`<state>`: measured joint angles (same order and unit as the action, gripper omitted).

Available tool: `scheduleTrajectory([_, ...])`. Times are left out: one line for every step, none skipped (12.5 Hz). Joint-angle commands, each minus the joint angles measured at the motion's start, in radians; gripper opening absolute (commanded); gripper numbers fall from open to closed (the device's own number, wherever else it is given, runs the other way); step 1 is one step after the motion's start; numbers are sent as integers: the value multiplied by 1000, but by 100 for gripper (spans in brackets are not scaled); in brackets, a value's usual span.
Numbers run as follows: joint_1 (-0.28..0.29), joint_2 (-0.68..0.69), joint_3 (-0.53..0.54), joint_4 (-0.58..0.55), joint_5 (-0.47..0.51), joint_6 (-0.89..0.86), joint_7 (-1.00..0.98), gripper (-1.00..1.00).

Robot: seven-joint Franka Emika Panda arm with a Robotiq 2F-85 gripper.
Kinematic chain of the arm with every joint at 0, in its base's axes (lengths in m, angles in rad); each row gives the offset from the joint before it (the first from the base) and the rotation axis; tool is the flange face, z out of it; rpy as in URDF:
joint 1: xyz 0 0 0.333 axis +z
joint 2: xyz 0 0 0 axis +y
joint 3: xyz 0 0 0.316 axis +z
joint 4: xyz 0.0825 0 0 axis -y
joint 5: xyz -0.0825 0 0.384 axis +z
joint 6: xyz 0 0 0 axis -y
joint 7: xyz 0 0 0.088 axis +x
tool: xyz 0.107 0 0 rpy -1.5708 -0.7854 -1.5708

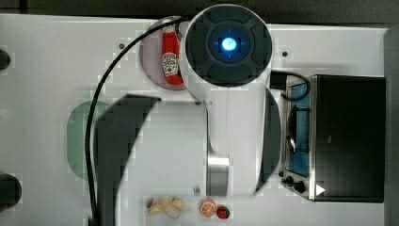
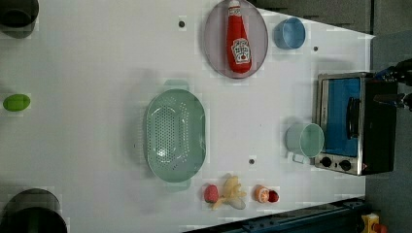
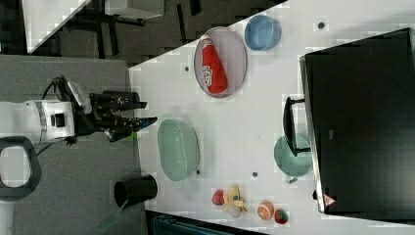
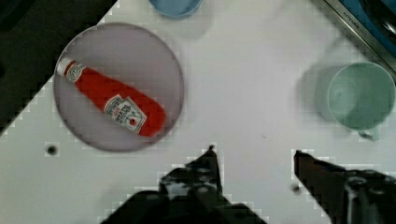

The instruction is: Drag strainer left to right.

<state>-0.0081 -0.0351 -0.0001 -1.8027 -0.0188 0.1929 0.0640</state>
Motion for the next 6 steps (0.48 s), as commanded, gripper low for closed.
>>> scheduleTrajectory([-16,-401,-36,-221,24,-156,58,59])
scheduleTrajectory([-15,-400,-32,-221,26,-155,59,79])
scheduleTrajectory([-11,-397,-21,-221,34,-155,63,99])
scheduleTrajectory([-3,-391,1,-221,46,-154,66,100])
scheduleTrajectory([7,-381,32,-221,59,-150,73,100])
scheduleTrajectory([17,-365,72,-221,67,-145,102,100])
